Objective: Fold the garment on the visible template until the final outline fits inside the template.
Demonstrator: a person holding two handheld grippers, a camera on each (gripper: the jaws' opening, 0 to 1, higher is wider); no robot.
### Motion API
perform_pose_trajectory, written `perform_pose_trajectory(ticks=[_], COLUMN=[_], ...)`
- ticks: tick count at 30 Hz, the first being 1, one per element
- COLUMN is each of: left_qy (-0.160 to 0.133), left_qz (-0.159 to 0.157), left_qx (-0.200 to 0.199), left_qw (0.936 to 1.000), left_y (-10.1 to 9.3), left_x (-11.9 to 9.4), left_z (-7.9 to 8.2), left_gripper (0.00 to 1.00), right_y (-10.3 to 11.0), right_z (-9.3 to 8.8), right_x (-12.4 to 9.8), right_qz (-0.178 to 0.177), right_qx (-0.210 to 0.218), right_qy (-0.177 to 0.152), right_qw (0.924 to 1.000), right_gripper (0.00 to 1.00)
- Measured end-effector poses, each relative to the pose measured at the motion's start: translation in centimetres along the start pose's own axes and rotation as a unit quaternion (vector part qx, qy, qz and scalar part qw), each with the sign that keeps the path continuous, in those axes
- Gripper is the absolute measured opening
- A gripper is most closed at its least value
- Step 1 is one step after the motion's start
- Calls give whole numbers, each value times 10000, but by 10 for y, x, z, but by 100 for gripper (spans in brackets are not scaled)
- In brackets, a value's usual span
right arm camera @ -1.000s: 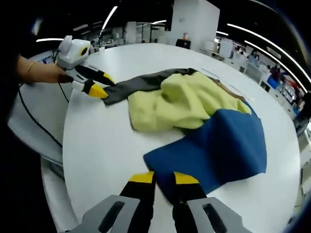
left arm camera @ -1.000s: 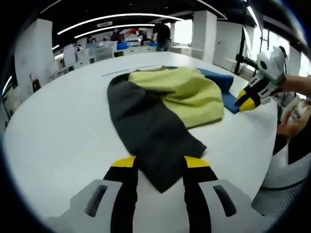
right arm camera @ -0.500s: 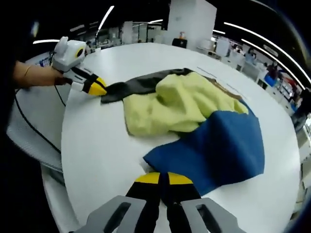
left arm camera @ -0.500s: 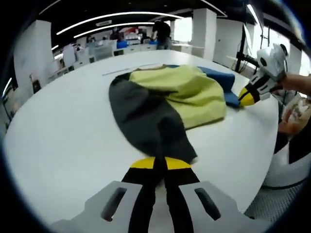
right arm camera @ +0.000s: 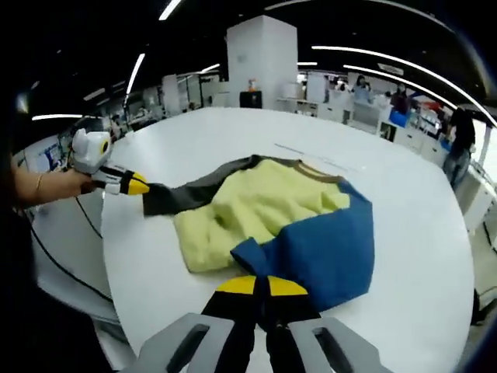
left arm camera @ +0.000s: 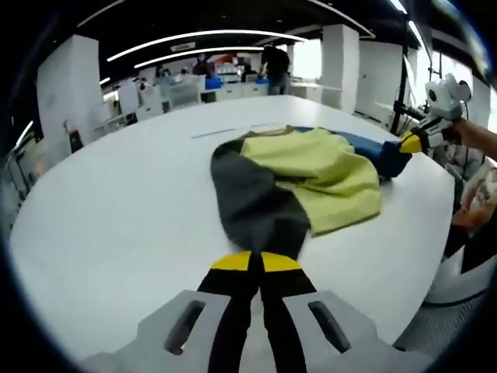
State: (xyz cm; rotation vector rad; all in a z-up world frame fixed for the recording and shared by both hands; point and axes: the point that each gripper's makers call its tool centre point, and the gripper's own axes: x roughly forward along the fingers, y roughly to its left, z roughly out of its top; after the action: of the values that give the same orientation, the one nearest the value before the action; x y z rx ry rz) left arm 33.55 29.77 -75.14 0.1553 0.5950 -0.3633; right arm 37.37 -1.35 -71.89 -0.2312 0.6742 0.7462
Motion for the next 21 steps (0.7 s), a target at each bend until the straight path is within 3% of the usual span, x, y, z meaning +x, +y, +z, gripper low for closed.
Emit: perform_pose_trajectory(ticks=[6,13,21], left_qy=[148,107,237], left_qz=[217,521,794], left_qx=[153,135,-248], left_qw=[9995,9985,9963], left_y=[27,57,96], left_x=[-4,-8,-1], left_z=[4,17,6], left_gripper=[0,0,0], right_y=[-30,-72,-120], right_z=[4,4,-9], right_x=[-12,-31,-53], right_qz=[-397,-976,-1652], right_qx=[252,577,1057], right_qy=[-50,-197,-202], right_qw=[9989,9934,9804], right_gripper=[0,0,0])
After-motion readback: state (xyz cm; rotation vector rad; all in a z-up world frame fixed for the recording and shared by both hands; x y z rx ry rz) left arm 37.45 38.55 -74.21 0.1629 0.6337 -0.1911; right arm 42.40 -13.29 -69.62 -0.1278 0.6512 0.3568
